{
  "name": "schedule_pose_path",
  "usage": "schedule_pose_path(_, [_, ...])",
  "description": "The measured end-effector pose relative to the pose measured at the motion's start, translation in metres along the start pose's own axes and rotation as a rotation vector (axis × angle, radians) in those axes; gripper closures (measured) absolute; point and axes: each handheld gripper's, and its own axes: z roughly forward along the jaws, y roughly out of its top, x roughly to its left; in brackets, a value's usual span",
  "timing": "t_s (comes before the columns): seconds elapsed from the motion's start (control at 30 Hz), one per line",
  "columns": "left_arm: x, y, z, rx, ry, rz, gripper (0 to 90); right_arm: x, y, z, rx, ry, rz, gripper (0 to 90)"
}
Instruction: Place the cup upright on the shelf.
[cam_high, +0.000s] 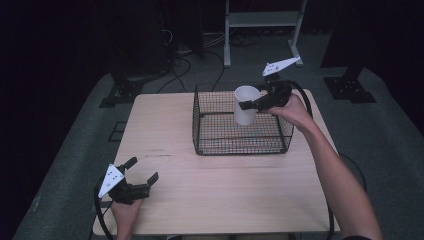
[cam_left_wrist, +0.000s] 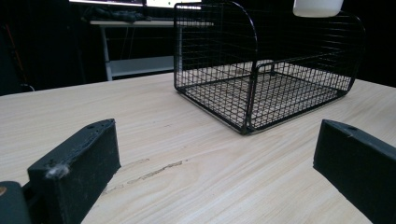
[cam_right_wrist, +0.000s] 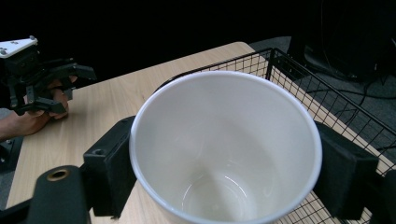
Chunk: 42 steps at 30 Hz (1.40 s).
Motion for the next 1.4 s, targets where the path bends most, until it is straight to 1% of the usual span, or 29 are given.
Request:
schedule_pose_path(0.07, [0.0, 0.0, 0.0, 0.001, 0.001, -0.001, 0.0, -0.001, 0.002, 0.001, 0.003, 0.001, -0.002, 18.5])
schedule_pose_path(0.2, [0.0, 0.0, 0.0, 0.001, 0.0, 0.0, 0.0, -0.005, 0.013, 0.008, 0.012, 0.001, -0.007, 18.5])
schedule_pose_path(0.23, [0.0, 0.0, 0.0, 0.001, 0.0, 0.0, 0.0, -0.005, 0.015, 0.01, 0.005, 0.001, -0.013, 18.5])
schedule_pose_path(0.3, [0.0, 0.0, 0.0, 0.001, 0.0, -0.001, 0.0, -0.006, 0.019, 0.014, 0.009, 0.011, -0.01, 18.5])
schedule_pose_path(0.4, [0.0, 0.0, 0.0, 0.0, -0.001, 0.0, 0.0, -0.007, 0.026, 0.022, -0.002, 0.024, -0.015, 18.5])
schedule_pose_path(0.43, [0.0, 0.0, 0.0, 0.0, -0.001, 0.0, 0.0, -0.007, 0.026, 0.022, -0.002, 0.024, -0.015, 18.5])
schedule_pose_path(0.47, [0.0, 0.0, 0.0, 0.0, -0.001, 0.0, 0.0, -0.007, 0.028, 0.027, -0.006, 0.027, -0.025, 18.5])
schedule_pose_path(0.5, [0.0, 0.0, 0.0, 0.0, -0.002, 0.0, 0.0, -0.007, 0.028, 0.027, -0.006, 0.027, -0.025, 18.5])
schedule_pose_path(0.53, [0.0, 0.0, 0.0, 0.0, -0.002, 0.001, 0.0, -0.009, 0.029, 0.032, -0.005, 0.035, -0.022, 18.5])
schedule_pose_path(0.6, [0.0, 0.0, 0.0, 0.001, -0.002, 0.002, 0.0, -0.009, 0.03, 0.035, -0.003, 0.033, -0.025, 18.5])
schedule_pose_path(0.63, [0.0, 0.0, -0.001, 0.001, -0.003, 0.0, 0.0, -0.012, 0.029, 0.041, -0.003, 0.035, -0.026, 18.5])
schedule_pose_path(0.7, [0.0, 0.0, -0.001, 0.0, -0.002, 0.001, 0.0, -0.014, 0.029, 0.043, -0.004, 0.04, -0.02, 18.5])
schedule_pose_path(0.73, [0.0, 0.0, -0.001, 0.0, -0.003, 0.002, 0.0, -0.019, 0.026, 0.048, -0.005, 0.043, -0.005, 18.5])
schedule_pose_path(0.77, [0.0, 0.0, -0.001, 0.0, -0.003, 0.002, 0.0, -0.019, 0.026, 0.048, -0.005, 0.043, -0.005, 18.5])
schedule_pose_path(0.8, [0.0, 0.0, -0.001, -0.001, -0.003, -0.002, 0.0, -0.022, 0.024, 0.052, -0.004, 0.05, 0.006, 18.5])
schedule_pose_path(0.9, [0.0, 0.0, -0.001, -0.001, -0.004, -0.001, 0.0, -0.025, 0.021, 0.056, -0.001, 0.056, 0.015, 18.5])
schedule_pose_path(0.93, [0.0, 0.0, 0.0, -0.001, -0.004, -0.002, 0.0, -0.028, 0.018, 0.059, 0.003, 0.059, 0.025, 18.5])
schedule_pose_path(0.97, [0.0, 0.0, 0.0, -0.001, -0.004, -0.002, 0.0, -0.028, 0.018, 0.059, 0.003, 0.059, 0.025, 18.5])
schedule_pose_path(1.03, [0.0, 0.0, -0.001, 0.0, -0.005, 0.0, 0.0, -0.033, 0.013, 0.063, 0.008, 0.06, 0.041, 18.5])
schedule_pose_path(1.1, [0.0, 0.0, -0.001, -0.001, -0.005, 0.0, 0.0, -0.034, 0.012, 0.064, 0.014, 0.058, 0.044, 18.5])
schedule_pose_path(1.13, [0.0, 0.0, -0.001, 0.0, -0.005, 0.001, 0.0, -0.036, 0.007, 0.067, 0.032, 0.051, 0.049, 18.5])
schedule_pose_path(1.2, [0.0, 0.0, -0.001, 0.002, -0.006, 0.002, 0.0, -0.038, 0.003, 0.07, 0.041, 0.057, 0.06, 18.5])
schedule_pose_path(1.27, [0.0, 0.0, -0.001, 0.001, -0.006, 0.001, 0.0, -0.039, 0.002, 0.071, 0.04, 0.063, 0.066, 18.5])
schedule_pose_path(1.33, [0.0, 0.0, -0.001, 0.0, -0.005, 0.001, 0.0, -0.041, -0.003, 0.076, 0.021, 0.077, 0.073, 18.5])
schedule_pose_path(1.4, [0.0, 0.0, -0.001, 0.0, -0.006, 0.0, 0.0, -0.041, -0.005, 0.078, 0.029, 0.078, 0.075, 18.5])
